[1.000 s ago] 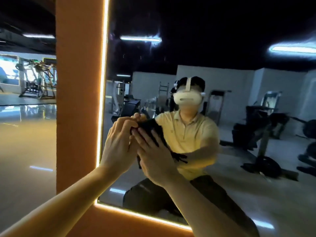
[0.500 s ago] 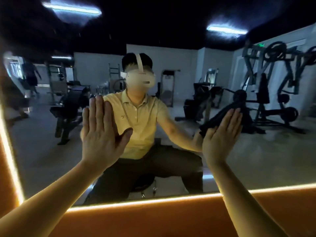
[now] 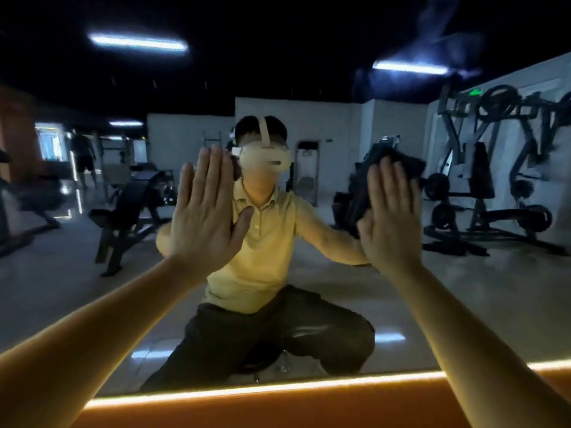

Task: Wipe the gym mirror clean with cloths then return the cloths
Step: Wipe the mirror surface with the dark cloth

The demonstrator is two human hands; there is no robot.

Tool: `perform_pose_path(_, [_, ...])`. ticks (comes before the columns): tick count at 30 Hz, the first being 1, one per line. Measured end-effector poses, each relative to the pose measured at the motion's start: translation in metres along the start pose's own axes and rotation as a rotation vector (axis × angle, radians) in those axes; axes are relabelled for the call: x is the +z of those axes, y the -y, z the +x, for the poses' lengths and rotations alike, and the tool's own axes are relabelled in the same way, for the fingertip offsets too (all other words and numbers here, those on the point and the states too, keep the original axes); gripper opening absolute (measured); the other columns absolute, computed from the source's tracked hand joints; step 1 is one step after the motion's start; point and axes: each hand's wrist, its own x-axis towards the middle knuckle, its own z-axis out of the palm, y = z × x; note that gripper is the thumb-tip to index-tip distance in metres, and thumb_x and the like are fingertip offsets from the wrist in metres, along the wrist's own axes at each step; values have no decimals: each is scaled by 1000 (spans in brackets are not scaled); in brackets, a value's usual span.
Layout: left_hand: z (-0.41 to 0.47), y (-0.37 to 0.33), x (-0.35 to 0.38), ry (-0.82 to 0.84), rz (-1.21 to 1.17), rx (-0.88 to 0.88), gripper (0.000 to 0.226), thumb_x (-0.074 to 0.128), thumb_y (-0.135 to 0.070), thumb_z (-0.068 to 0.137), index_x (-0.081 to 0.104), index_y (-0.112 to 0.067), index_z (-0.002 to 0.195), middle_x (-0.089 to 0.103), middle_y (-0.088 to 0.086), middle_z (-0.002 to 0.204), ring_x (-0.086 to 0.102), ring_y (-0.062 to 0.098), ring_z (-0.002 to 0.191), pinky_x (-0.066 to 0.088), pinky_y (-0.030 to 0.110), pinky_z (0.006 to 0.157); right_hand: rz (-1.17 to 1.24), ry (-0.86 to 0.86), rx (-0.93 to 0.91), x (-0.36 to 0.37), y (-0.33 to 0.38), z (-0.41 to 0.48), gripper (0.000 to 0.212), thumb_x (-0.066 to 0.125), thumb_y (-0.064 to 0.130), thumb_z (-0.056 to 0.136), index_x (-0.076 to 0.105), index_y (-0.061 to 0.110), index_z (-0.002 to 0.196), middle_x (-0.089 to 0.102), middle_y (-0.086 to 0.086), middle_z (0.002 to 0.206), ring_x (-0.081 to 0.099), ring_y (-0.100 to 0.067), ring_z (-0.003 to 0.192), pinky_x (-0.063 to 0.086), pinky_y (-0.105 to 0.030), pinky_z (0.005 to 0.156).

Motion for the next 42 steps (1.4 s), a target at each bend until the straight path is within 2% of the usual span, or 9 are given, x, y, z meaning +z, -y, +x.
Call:
perform_pose_path(4, [-4, -2, -5, 16, 28, 16, 84, 32, -53, 107, 10, 4, 165, 4, 24, 173, 4, 36, 162, 10, 57, 130, 88, -136, 568, -15, -12, 57, 69, 29, 25, 100, 17, 6, 165, 16, -15, 173, 13, -32, 160, 15, -59, 127])
perform_pose_path(6, [-2, -2, -9, -26, 19, -5, 82, 33, -55, 107, 17, 1, 165, 14, 22, 173, 12, 34, 161, 9, 55, 130, 109, -156, 573, -15, 30, 72, 71, 30, 29, 100, 15, 4, 165, 13, -17, 173, 10, -33, 160, 14, -60, 127])
perform_pose_path(13, [89, 1, -31, -294, -71, -88, 61, 28, -33, 111, 25, -3, 164, 21, 17, 172, 12, 27, 162, 5, 47, 132, 45, 42, -602, -16, 127, 108, 70, 32, 39, 101, 19, 12, 166, 15, -11, 173, 7, -29, 161, 5, -50, 130])
perform_pose_path(20, [154, -8, -23, -86, 99, -89, 86, 19, -62, 108, 3, -2, 166, -2, 16, 175, -8, 24, 163, 0, 48, 132, -34, -85, 176, -44, -76, 200, 71, 17, 33, 100, 11, 9, 167, 5, -11, 175, 4, -26, 162, 7, -51, 130])
perform_pose_path(23, [152, -4, -25, -119, 131, -80, 83, 16, -62, 108, 11, -3, 166, 7, 14, 175, 0, 23, 163, 3, 49, 132, 81, -149, 505, -49, -57, 221, 74, 15, 34, 98, 9, 5, 166, 4, -15, 174, 3, -30, 161, 7, -55, 129])
perform_pose_path(31, [212, 32, -42, -316, -31, -167, 63, 20, -36, 110, 23, -4, 165, 15, 11, 175, 5, 18, 163, -3, 34, 131, 16, -47, -513, -40, 111, 251, 72, 11, 43, 100, 17, 15, 166, 10, -6, 174, 2, -22, 161, -3, -47, 130])
perform_pose_path(33, [221, 42, -34, -310, 38, -181, 65, 17, -39, 111, 17, -4, 166, 9, 11, 176, 1, 19, 163, -3, 37, 132, -51, -92, -381, -44, 63, 271, 73, 9, 42, 99, 12, 17, 167, 6, -5, 175, 1, -21, 161, 0, -47, 130])
perform_pose_path(38, [224, 61, -13, -298, 166, -145, 75, 16, -55, 111, 1, -8, 167, -2, 8, 177, -6, 19, 163, 0, 42, 131, 67, -133, 463, -67, -59, 321, 78, 10, 37, 94, 11, 7, 166, 4, -12, 175, 4, -28, 161, 5, -53, 129])
perform_pose_path(42, [223, 56, -20, -304, 126, -138, 76, 13, -57, 111, 6, -7, 167, 1, 8, 176, -5, 16, 163, -2, 39, 131, 91, -189, 312, -60, 38, 324, 73, 14, 39, 101, 10, 8, 166, 4, -17, 174, 3, -32, 161, 4, -55, 129])
